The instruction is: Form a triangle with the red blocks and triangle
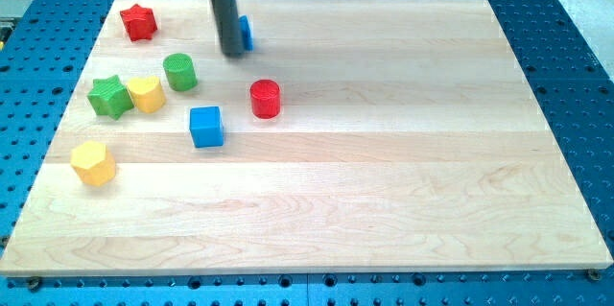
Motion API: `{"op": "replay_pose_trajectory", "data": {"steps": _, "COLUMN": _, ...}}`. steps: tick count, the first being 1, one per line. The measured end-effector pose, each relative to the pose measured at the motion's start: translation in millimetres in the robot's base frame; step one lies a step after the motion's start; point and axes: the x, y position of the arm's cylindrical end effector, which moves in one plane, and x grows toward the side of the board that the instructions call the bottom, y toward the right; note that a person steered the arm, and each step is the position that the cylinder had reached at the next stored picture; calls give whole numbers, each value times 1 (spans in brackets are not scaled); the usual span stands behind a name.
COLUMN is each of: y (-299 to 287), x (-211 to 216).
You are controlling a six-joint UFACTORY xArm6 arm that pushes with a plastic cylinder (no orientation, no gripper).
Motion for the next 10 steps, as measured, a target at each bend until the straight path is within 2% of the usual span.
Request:
{"op": "replay_pose_trajectory", "data": {"steps": 2, "y": -24, "x": -53}}
{"op": "replay_pose_trajectory", "data": {"steps": 4, "y": 52, "x": -54}}
{"op": "replay_pose_trajectory", "data": {"steps": 5, "y": 49, "x": -36}}
{"op": "replay_pose_trajectory", "data": {"steps": 6, "y": 82, "x": -38}}
{"op": "replay_pose_trajectory", "data": {"steps": 10, "y": 76, "x": -30}}
